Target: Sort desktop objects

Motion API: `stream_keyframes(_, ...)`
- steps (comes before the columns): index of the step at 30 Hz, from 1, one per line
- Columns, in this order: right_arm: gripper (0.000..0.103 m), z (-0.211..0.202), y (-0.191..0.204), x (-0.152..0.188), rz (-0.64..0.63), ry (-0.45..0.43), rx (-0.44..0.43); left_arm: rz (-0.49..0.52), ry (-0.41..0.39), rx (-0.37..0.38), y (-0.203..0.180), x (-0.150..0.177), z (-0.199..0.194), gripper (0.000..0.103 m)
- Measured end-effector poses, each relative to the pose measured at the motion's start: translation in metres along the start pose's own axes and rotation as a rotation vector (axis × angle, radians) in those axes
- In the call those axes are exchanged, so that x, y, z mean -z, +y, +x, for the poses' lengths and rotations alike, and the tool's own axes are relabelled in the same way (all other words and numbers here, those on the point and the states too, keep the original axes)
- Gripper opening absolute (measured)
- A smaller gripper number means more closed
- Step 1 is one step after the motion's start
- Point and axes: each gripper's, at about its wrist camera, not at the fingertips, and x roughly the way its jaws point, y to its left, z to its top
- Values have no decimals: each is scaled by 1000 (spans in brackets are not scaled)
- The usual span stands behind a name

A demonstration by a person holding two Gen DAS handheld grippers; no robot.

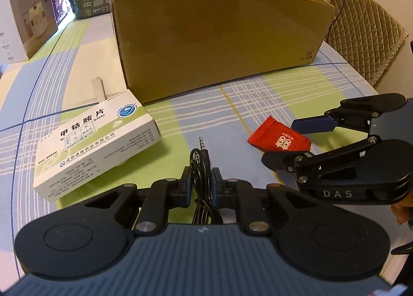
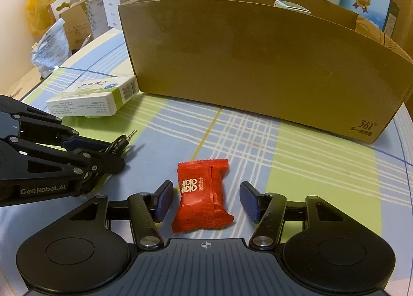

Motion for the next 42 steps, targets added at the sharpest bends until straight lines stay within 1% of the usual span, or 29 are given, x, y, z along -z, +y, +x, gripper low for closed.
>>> stream_keyframes(2, 52, 0, 0, 0, -4, -1, 4, 1, -4, 0, -1, 0, -1, 11)
stream_keyframes(3, 46, 0, 1, 0, -7, -1, 5, 1, -6, 2, -1, 0, -1, 11)
stream_keyframes(4, 42, -1, 1, -1, -8, -1, 3, 0, -8, 3, -2, 0, -2, 11)
stream_keyframes(5, 32, -1, 2, -1, -12, -1, 3, -1, -7, 1, -2, 0, -2, 11)
stream_keyframes(8, 27, -3, 5, -2, -26, -3, 27, -7, 0, -7, -4, -1, -3, 11)
stream_keyframes(11, 26, -10, 0, -5, 15, -17, 21, -11, 0, -11, -5, -4, -6, 11)
stream_keyframes(17, 25, -37, -4, -14, 61, -83, 14, -22, -21, -10, -13, -11, -17, 11)
stream_keyframes(23, 24, -64, -2, -16, 66, -134, 7, -21, -49, 5, -27, -16, -36, 11)
stream_keyframes(29, 24, -93, -10, -19, 87, -197, 33, -29, -116, 10, -41, -27, -65, 11)
stream_keyframes(34, 24, -123, -19, -15, 122, -259, 55, -40, -167, 13, -53, -29, -86, 11)
stream_keyframes(39, 24, -147, -26, -15, 145, -310, 66, -51, -206, 18, -64, -34, -98, 11)
stream_keyframes(42, 24, -152, -32, -17, 160, -323, 77, -50, -219, 22, -69, -36, -100, 11)
